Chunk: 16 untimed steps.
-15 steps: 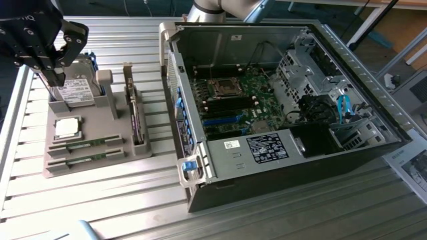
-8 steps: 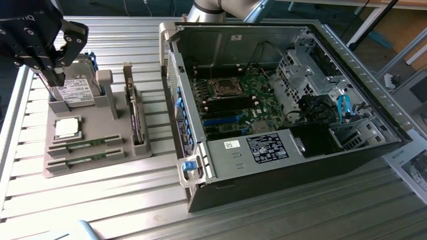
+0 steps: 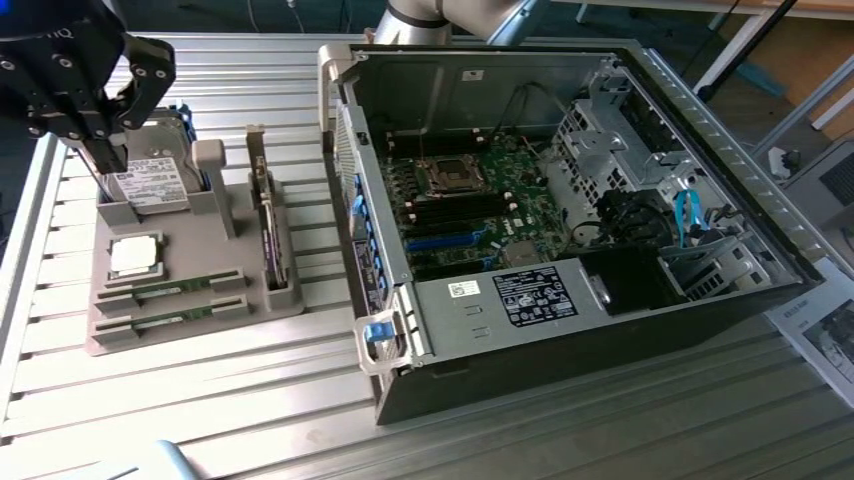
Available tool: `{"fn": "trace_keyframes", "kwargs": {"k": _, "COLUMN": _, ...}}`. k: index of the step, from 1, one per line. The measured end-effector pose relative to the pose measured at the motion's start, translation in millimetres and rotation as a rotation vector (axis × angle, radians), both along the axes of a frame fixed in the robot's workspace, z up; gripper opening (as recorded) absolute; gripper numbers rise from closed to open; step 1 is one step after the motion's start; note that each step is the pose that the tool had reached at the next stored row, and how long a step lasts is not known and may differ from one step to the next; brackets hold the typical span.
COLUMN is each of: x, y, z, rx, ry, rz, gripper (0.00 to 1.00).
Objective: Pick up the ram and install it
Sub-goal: 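Pick up the ram and move it above insertion slot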
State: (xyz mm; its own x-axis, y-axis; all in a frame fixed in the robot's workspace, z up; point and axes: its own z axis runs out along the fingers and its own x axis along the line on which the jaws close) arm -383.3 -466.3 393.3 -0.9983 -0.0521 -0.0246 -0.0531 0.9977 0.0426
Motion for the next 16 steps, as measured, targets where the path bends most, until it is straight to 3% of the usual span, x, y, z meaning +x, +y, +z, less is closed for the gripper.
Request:
{"fn": "trace_keyframes", "kwargs": {"k": 8, "x": 0.0, "y": 0.0, "z": 0.0, "rx": 0.0000, "ry": 0.0000, "rz": 0.171, "gripper": 0.10}}
{"fn": "trace_keyframes", "kwargs": {"k": 16, "x": 0.0, "y": 0.0, "z": -0.2, "rx": 0.0000, "ry": 0.0000, "rz": 0.385, "gripper": 0.10}}
